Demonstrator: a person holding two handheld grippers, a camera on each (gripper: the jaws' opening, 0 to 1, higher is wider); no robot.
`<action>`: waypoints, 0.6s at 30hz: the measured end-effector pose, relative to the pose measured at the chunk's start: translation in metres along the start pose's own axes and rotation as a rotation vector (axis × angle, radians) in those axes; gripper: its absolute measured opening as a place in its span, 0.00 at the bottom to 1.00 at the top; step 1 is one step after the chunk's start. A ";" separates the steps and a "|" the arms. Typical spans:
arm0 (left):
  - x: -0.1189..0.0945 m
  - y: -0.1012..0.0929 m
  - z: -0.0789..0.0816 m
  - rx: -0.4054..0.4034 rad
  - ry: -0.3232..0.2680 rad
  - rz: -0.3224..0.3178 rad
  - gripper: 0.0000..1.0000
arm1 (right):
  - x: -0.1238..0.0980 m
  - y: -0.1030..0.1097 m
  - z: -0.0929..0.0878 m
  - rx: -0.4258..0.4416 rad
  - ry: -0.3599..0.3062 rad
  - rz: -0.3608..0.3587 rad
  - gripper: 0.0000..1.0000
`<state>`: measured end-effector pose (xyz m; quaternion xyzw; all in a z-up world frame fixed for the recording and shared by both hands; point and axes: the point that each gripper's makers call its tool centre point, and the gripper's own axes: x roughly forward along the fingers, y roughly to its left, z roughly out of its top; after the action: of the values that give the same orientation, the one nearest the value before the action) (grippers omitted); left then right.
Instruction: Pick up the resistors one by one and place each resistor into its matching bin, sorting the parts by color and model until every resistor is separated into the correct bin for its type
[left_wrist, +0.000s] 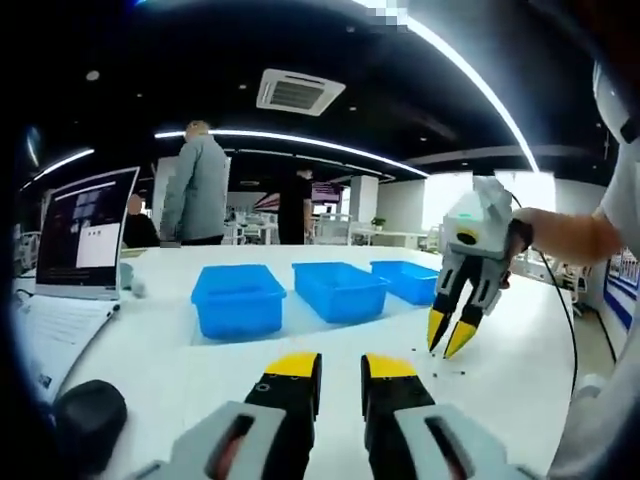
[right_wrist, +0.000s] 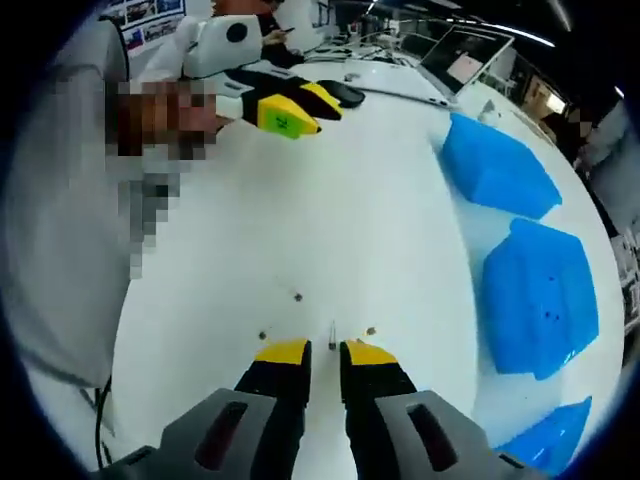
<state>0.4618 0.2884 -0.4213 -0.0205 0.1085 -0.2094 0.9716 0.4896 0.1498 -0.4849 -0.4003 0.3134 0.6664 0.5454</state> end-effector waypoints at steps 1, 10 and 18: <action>0.000 0.000 0.000 0.000 0.001 0.000 0.19 | -0.001 -0.001 0.002 0.000 -0.011 -0.001 0.13; 0.002 0.004 -0.004 -0.004 0.007 0.001 0.19 | -0.002 -0.007 0.000 0.002 -0.007 -0.017 0.05; 0.005 0.002 0.000 0.001 0.001 -0.001 0.19 | -0.011 -0.008 -0.001 0.033 -0.050 -0.033 0.05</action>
<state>0.4669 0.2878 -0.4229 -0.0199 0.1088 -0.2099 0.9714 0.4987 0.1460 -0.4758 -0.3798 0.3037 0.6618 0.5706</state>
